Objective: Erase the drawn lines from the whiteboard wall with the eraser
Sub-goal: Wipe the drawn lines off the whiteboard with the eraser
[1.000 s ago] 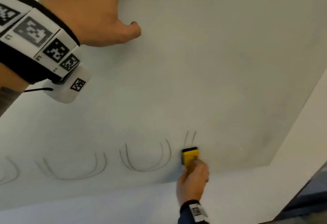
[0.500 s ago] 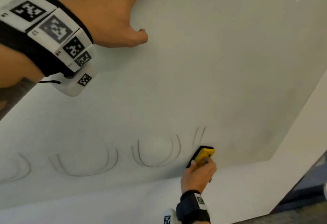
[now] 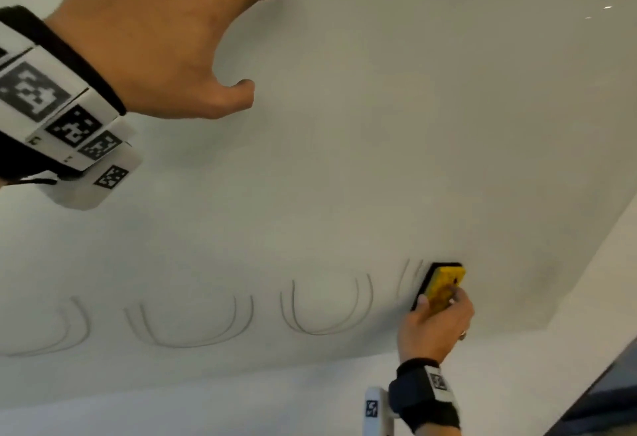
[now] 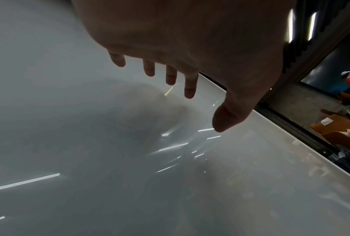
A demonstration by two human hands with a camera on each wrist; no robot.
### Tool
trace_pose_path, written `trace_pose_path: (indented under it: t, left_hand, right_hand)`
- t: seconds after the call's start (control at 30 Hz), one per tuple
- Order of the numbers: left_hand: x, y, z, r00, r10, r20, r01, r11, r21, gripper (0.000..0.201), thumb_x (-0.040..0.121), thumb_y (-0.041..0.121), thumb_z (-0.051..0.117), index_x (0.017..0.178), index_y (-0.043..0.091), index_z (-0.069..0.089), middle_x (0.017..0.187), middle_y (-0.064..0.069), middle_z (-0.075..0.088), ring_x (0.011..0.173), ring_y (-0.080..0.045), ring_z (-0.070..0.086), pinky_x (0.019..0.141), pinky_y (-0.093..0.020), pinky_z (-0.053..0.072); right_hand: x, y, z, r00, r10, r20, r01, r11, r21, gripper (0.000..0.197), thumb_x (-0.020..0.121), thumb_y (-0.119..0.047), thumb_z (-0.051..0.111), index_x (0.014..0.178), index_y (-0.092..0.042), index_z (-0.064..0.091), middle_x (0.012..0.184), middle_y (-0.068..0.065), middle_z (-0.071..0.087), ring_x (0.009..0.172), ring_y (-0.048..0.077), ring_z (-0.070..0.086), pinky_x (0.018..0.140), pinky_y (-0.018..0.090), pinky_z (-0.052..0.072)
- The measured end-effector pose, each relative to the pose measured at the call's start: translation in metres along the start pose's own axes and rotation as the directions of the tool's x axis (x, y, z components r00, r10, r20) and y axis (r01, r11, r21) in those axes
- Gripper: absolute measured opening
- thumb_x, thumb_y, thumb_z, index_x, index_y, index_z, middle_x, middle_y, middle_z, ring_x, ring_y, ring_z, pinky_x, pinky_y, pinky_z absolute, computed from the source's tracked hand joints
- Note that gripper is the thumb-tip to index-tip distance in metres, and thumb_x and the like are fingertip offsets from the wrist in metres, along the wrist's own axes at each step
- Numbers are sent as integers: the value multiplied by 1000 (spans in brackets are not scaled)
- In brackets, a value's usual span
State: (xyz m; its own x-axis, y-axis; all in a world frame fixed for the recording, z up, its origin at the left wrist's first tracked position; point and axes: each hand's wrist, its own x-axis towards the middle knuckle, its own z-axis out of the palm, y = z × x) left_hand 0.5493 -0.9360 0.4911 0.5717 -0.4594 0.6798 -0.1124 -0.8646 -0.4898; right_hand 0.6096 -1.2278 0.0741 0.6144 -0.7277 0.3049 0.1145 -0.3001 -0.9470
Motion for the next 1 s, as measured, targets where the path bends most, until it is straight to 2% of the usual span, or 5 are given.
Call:
trace_pose_path:
  t: [0.17,0.4,0.6,0.83,1.0]
  left_hand:
    - [-11,-15,19,999,23,24,-23,1000,14,93,71,64,53,154,32,25,136,-17,38,117,-44,44,86,-62,44]
    - [-8,-16,31,1000,0,22,-2,995,101,93,74,66,56,153,30,24,151,-19,29,125,-48,40,93,-64,40]
    - [-9,-9,27,1000,-15,8,15,999,48,88,77,56,64,150,24,28,138,-23,37,120,-46,42,85,-60,41]
    - [-13,1,24,997,-77,29,75,995,69,92,72,61,62,151,27,28,150,-21,30,135,-48,32,102,-66,32]
    - [-16,3,21,996,-74,46,70,994,81,94,69,64,52,152,29,26,156,-15,27,143,-45,25,109,-67,25]
  right_hand:
    - [-5,-11,4,945,-327,14,327,941,-93,53,88,2,62,139,-4,47,135,22,50,120,42,47,100,54,42]
    - [-20,31,-6,532,-742,408,846,488,-215,55,70,-10,41,122,-21,54,134,13,55,110,39,54,88,49,40]
    - [80,-64,-18,783,-620,-53,606,780,-157,52,87,-5,56,138,-7,48,134,24,50,109,44,49,96,46,33]
    - [-34,81,-5,35,-748,663,999,11,-41,55,79,-9,50,127,-32,62,131,13,52,87,39,67,83,46,44]
    - [12,27,-3,-141,-813,565,988,-150,31,51,90,-9,46,134,-34,57,129,10,52,98,35,56,85,46,39]
